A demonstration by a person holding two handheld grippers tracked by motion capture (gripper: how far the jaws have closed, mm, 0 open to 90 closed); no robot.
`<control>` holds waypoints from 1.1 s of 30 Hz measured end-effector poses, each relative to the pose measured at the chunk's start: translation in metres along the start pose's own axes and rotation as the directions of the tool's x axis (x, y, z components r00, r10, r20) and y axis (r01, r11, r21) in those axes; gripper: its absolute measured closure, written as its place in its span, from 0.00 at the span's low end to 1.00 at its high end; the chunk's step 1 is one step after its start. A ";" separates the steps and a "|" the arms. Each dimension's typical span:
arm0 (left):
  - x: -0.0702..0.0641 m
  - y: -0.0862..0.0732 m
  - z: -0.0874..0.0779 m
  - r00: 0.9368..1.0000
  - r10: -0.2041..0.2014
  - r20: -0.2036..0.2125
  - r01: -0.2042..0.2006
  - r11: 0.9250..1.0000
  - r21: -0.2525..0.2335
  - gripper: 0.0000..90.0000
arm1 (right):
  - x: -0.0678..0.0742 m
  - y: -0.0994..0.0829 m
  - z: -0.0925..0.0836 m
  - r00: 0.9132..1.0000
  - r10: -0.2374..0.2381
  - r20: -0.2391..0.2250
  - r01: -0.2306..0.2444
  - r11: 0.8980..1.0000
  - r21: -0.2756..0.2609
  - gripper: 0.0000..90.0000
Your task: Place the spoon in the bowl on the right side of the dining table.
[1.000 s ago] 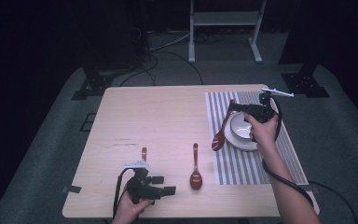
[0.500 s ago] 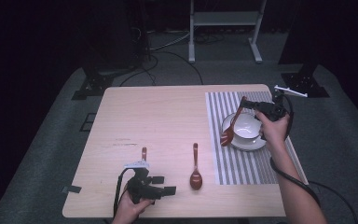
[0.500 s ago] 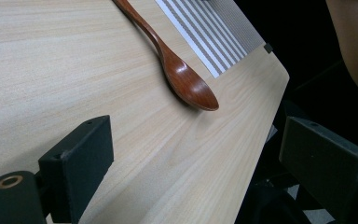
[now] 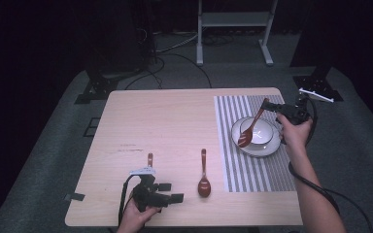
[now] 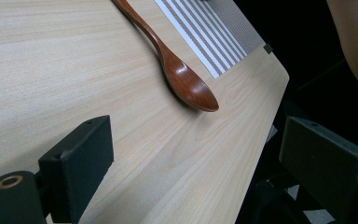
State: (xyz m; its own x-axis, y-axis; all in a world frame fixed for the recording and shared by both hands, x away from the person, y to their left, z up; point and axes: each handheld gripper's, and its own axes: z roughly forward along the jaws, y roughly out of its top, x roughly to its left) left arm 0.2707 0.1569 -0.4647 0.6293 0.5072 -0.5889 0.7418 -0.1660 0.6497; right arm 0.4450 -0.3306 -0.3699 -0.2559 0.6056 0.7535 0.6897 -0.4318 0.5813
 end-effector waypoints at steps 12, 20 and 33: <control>0.000 0.000 -0.001 1.000 0.002 -0.002 -0.002 1.000 -0.004 0.10 | -0.012 0.005 -0.006 0.999 0.029 0.034 -0.028 0.999 -0.038 0.92; 0.000 0.000 -0.001 1.000 0.005 -0.001 -0.005 1.000 -0.003 0.10 | -0.022 0.009 -0.013 0.997 0.050 0.057 -0.046 0.997 -0.068 0.92; 0.000 0.000 0.000 1.000 0.005 -0.001 -0.005 1.000 0.000 0.10 | -0.036 0.011 -0.022 0.993 0.090 0.078 -0.080 0.990 -0.113 0.92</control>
State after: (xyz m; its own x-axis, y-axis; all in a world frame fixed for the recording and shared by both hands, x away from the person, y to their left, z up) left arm 0.2705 0.1568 -0.4644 0.6325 0.5069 -0.5856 0.7390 -0.1687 0.6522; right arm 0.4473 -0.3720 -0.3838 -0.1392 0.6150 0.7761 0.6272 -0.5518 0.5497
